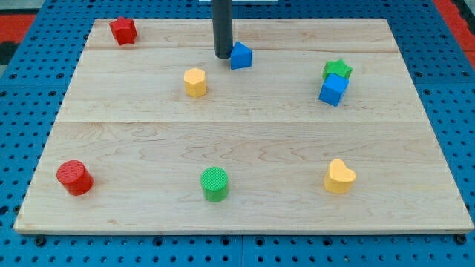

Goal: Push the blue triangle closer to the blue cube

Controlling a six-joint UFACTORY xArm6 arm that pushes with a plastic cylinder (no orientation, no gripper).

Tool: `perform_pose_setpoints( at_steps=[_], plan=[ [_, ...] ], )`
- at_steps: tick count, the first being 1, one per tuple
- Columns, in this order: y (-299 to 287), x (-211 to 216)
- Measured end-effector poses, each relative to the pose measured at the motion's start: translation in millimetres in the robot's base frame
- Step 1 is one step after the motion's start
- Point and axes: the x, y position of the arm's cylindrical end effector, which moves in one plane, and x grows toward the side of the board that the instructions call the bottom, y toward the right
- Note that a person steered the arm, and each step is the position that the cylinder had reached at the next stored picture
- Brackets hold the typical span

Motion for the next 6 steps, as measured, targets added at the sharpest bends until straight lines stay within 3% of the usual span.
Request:
perform_pose_setpoints(
  at_steps=[2, 4, 5, 6],
  plan=[
    [-1.9, -43.3],
    [46.7, 24.6],
    [30.5, 26.2],
    [66.6, 65.9]
  ],
)
